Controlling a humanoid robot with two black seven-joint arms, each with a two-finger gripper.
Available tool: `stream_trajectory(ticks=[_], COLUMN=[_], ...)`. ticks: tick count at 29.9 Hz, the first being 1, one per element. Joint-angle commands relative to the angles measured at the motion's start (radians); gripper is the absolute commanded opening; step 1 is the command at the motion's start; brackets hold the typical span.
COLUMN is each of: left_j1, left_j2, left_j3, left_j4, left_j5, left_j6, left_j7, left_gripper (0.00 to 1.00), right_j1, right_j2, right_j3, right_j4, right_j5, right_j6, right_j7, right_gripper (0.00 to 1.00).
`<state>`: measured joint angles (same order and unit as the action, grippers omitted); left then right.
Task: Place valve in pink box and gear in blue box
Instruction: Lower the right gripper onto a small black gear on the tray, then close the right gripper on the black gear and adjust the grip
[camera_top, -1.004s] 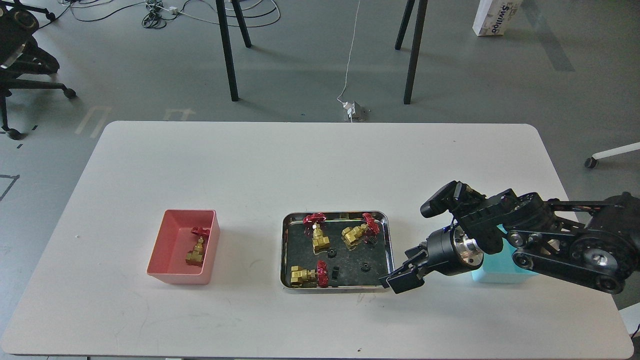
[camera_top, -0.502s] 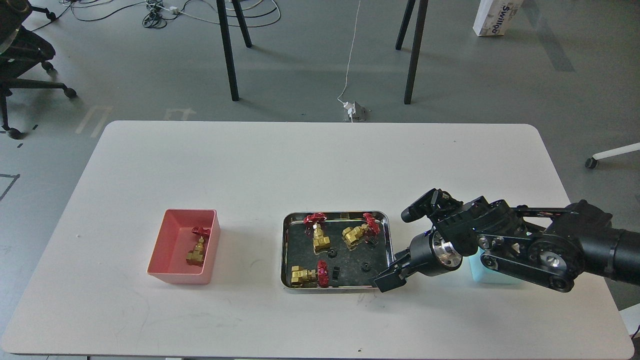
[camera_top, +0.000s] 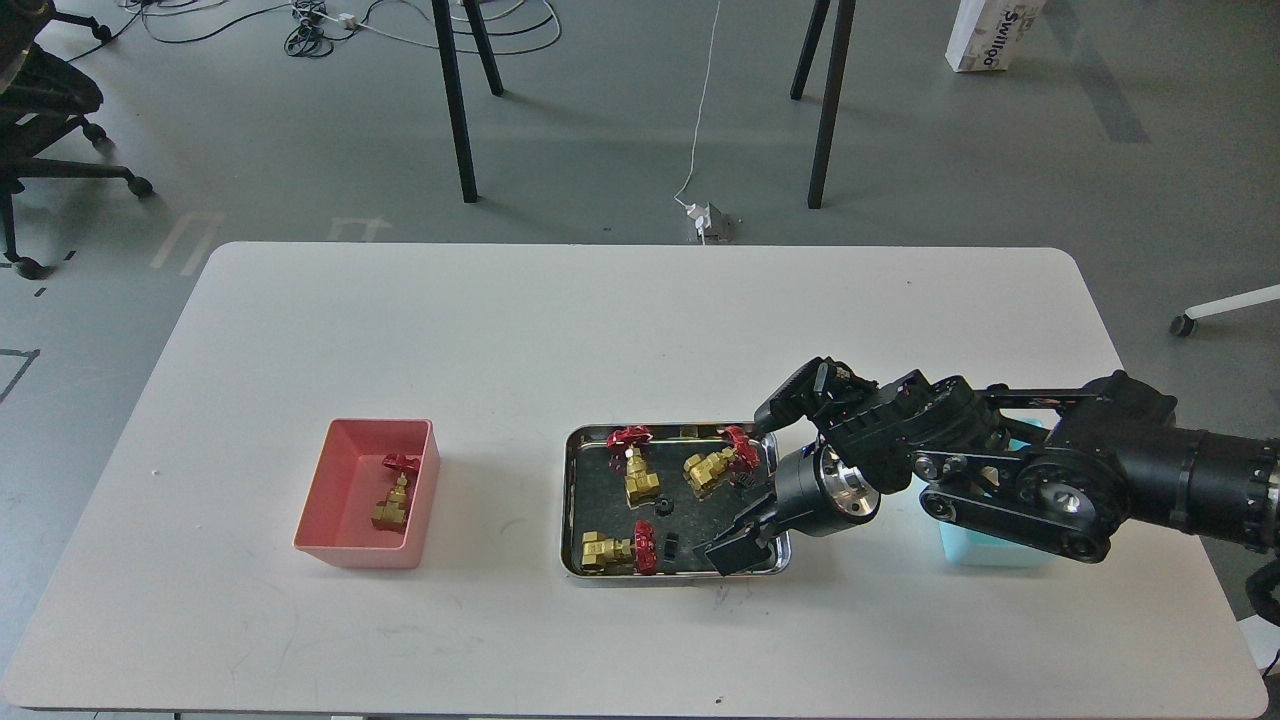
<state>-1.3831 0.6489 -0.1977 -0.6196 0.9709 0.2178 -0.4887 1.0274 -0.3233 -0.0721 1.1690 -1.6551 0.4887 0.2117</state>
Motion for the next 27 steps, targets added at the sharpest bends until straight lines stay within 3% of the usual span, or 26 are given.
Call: stream_trajectory(ticks=[1, 10, 27], left_j1=[-0.005, -0.013, -0.024], left_j2=[0.000, 0.001, 0.001], left_j3=[0.000, 0.000, 0.000], left_j4=[0.000, 0.000, 0.000], left_j5=[0.000, 0.000, 0.000], left_j6=[0.000, 0.000, 0.000], left_j7=[0.000, 0.000, 0.000], left_gripper=[0.99, 0.99, 0.99], right_j1=[-0.003, -0.004, -0.016], right_j2=[0.029, 0.067, 0.107], right_j3=[-0.002, -0.005, -0.028], right_j4=[-0.026, -0.081, -0.146], right_j5=[-0.015, -0.052, -0.086], right_j6=[0.000, 0.000, 0.000], right_j7=[0.002, 0.014, 0.014], right_gripper=[0.95, 0.82, 0.74])
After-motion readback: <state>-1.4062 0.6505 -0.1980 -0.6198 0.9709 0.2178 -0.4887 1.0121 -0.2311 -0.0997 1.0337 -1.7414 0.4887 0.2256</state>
